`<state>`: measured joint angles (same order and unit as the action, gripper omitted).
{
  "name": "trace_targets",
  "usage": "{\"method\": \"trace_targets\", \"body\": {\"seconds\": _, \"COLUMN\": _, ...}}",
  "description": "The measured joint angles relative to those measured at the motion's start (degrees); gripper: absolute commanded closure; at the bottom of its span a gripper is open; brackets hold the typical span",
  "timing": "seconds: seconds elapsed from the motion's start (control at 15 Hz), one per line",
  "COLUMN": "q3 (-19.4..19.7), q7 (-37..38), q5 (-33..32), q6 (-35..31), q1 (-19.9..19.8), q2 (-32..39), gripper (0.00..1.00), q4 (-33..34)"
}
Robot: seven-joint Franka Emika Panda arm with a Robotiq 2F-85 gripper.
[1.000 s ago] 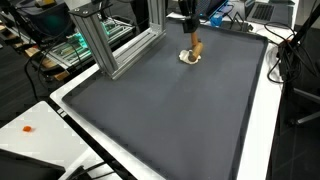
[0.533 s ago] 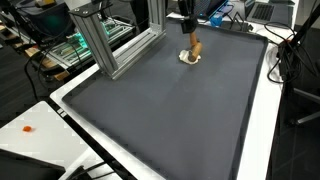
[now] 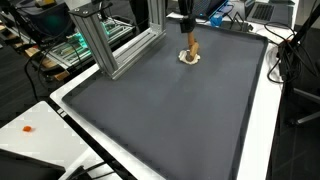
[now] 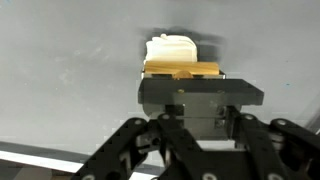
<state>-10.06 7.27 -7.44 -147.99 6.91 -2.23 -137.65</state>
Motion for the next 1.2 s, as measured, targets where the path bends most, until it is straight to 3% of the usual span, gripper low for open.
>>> {"method": "trace_targets", "body": {"seconds": 0.53, "q3": 0.01, "q7": -1.96, "q5": 0.0, "q6": 8.04, "q1": 0.0, "q2": -0.88, "gripper": 0.78, "q4": 1.47}}
{"method": "trace_targets", "body": {"seconds": 1.2, "q3": 0.12, "q7": -3.69, "q5": 0.0, "q6": 11.23, "q1": 0.0, "q2": -1.19, "gripper": 0.78, "q4": 1.95}}
